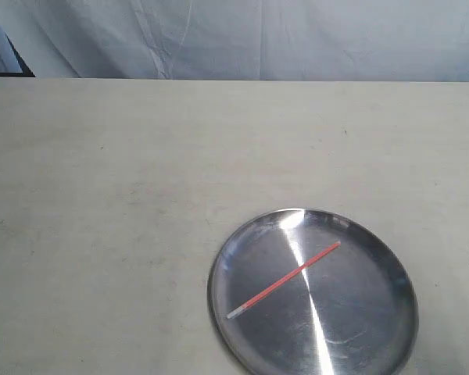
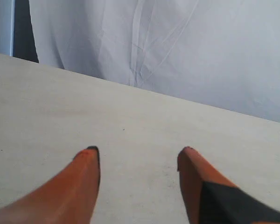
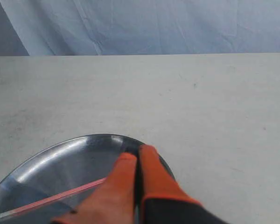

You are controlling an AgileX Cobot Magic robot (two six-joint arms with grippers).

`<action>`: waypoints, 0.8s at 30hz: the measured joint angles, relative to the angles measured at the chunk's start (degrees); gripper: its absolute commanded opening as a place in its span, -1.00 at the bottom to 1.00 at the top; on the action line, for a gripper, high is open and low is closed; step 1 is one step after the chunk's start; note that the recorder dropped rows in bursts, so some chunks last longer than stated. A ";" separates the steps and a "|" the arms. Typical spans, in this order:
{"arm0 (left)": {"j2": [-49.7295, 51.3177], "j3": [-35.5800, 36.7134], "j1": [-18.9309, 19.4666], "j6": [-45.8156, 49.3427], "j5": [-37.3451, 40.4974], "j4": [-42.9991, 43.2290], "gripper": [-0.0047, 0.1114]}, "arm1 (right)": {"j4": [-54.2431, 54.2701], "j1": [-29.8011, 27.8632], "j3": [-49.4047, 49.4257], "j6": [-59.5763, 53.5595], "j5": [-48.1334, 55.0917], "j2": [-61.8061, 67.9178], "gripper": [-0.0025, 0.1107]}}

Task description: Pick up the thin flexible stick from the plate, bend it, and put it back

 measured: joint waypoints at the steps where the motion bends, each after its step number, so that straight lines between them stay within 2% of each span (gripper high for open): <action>1: 0.00 0.00 0.00 0.00 0.00 0.00 -0.05 | 0.00 0.00 0.00 0.00 0.00 0.00 -0.95; 4: 0.00 0.00 0.00 0.00 0.00 0.00 -0.05 | 0.61 0.00 0.00 0.00 -0.21 0.00 -0.95; 6: 0.00 0.00 0.00 0.00 0.00 0.00 -0.05 | 4.97 0.00 0.00 1.21 -1.65 0.00 -0.95; 10: 0.00 0.00 0.00 0.00 0.00 0.00 -0.05 | 30.84 0.00 0.00 9.66 -7.41 0.00 -0.95; 13: 0.00 0.00 0.00 0.00 0.00 0.00 -0.05 | 40.61 0.00 0.00 11.48 -14.25 0.00 -0.95; 24: 0.00 0.00 0.00 0.00 0.00 0.00 -0.05 | 43.86 0.00 0.00 12.35 -41.67 0.00 -0.95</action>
